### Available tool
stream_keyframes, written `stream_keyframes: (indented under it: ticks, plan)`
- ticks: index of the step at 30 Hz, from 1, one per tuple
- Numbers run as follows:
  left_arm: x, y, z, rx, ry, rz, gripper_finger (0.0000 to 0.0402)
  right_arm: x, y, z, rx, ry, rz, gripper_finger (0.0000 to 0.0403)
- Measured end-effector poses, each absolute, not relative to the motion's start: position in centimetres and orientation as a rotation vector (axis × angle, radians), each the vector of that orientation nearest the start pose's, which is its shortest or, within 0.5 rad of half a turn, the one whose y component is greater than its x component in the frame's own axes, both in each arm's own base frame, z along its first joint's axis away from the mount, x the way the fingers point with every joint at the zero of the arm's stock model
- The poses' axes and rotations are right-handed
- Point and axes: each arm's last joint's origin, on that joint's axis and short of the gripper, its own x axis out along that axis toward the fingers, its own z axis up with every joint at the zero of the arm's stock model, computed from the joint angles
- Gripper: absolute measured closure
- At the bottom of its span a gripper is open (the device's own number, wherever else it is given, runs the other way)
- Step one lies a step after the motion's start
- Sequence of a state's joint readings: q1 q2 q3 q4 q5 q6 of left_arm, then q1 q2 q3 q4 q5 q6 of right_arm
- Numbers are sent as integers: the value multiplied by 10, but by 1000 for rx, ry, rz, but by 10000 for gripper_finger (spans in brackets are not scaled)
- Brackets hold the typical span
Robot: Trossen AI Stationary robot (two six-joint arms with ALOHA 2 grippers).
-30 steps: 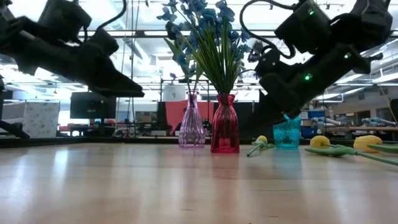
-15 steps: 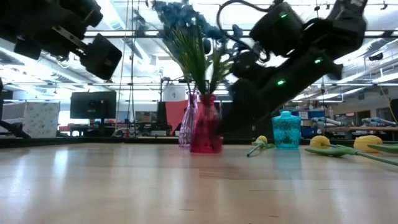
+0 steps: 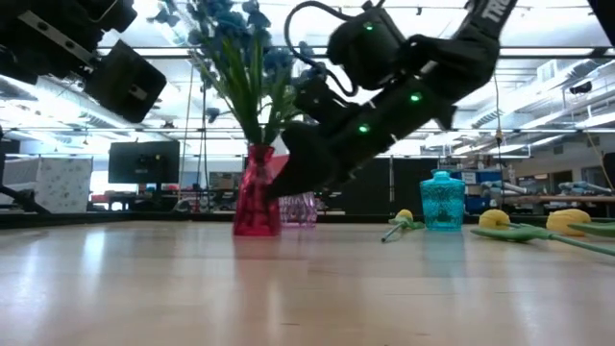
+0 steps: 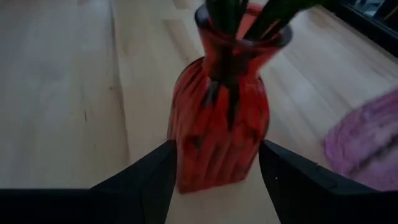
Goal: Sort flowers into vase by color
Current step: Adjust the red vase, then put the yellow tulip into the blue vase
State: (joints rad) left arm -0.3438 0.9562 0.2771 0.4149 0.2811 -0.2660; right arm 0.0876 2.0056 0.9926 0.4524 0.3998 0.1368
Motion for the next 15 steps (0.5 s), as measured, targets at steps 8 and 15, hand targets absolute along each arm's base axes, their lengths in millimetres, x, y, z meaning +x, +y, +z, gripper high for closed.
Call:
stream_keyframes:
  ticks: [8, 15]
  plan:
    - [170, -79, 174, -236, 436, -468, 120, 388, 20, 138, 8, 592, -355, 167]
    - [171, -93, 162, -288, 476, -415, 120, 360, 32, 168, 158, 702, -429, 168]
